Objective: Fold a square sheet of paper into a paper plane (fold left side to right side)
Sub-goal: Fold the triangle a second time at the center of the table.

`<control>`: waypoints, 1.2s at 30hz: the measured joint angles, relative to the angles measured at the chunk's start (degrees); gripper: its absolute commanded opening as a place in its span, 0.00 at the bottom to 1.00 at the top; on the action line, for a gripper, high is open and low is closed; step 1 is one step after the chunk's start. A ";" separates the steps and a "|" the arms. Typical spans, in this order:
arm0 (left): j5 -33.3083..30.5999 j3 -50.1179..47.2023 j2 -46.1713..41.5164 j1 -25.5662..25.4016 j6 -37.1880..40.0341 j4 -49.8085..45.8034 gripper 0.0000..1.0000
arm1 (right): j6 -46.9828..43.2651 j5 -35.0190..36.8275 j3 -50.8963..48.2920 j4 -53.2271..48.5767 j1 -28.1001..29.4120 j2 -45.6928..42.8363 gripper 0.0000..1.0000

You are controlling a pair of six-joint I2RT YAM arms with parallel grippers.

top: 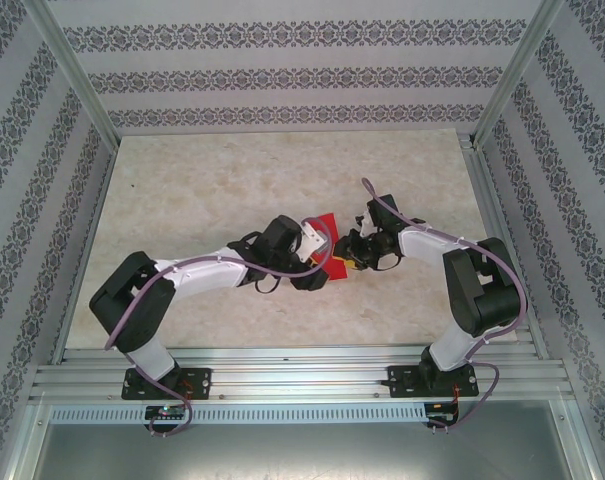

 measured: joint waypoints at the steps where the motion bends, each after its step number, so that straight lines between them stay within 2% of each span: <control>1: -0.31 0.46 0.87 -0.48 0.04 -0.02 0.54 | 0.04 -0.15 0.37 -0.31 -0.04 0.00 0.31; 5: -1.62 2.67 4.24 -1.84 0.87 -0.57 0.57 | 0.24 -1.09 1.70 -1.05 -0.11 0.02 0.31; 16: -8.00 7.89 9.35 -4.63 2.56 -1.51 0.57 | 2.60 -3.02 2.36 -1.25 -0.72 0.83 0.28; 25: -14.80 9.01 10.34 -5.77 2.34 -1.33 0.37 | 5.11 -2.91 2.27 -0.83 -1.25 1.31 0.25; 36: -14.56 8.37 10.34 -5.79 1.62 0.07 0.02 | 7.08 -3.08 1.77 0.13 -1.22 1.38 0.25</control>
